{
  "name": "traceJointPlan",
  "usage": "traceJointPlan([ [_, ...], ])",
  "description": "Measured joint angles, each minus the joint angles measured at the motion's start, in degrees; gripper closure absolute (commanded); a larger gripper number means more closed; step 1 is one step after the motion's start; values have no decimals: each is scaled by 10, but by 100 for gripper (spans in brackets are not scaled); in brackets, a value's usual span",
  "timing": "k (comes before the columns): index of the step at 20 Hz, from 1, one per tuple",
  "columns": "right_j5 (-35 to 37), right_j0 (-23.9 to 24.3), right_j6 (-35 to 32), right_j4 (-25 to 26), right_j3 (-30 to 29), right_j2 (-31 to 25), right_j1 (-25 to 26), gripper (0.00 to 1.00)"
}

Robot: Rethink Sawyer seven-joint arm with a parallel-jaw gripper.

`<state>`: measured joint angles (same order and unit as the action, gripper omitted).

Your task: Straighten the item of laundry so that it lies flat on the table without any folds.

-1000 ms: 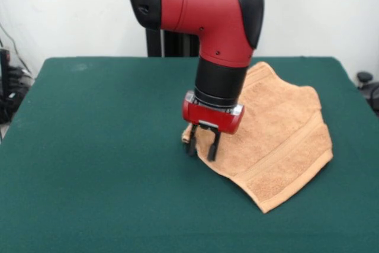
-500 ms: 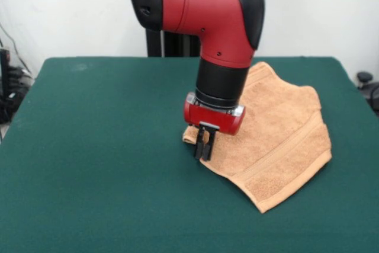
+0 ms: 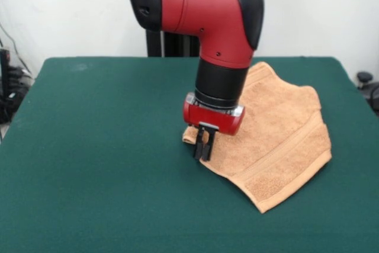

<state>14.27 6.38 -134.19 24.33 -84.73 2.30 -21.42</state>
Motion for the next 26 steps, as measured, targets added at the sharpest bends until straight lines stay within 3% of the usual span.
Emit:
traceJointPlan([
  [6, 0, 9, 0, 3, 0, -7, -1, 100],
  [26, 0, 118, 0, 84, -7, -94, -17, 100],
])
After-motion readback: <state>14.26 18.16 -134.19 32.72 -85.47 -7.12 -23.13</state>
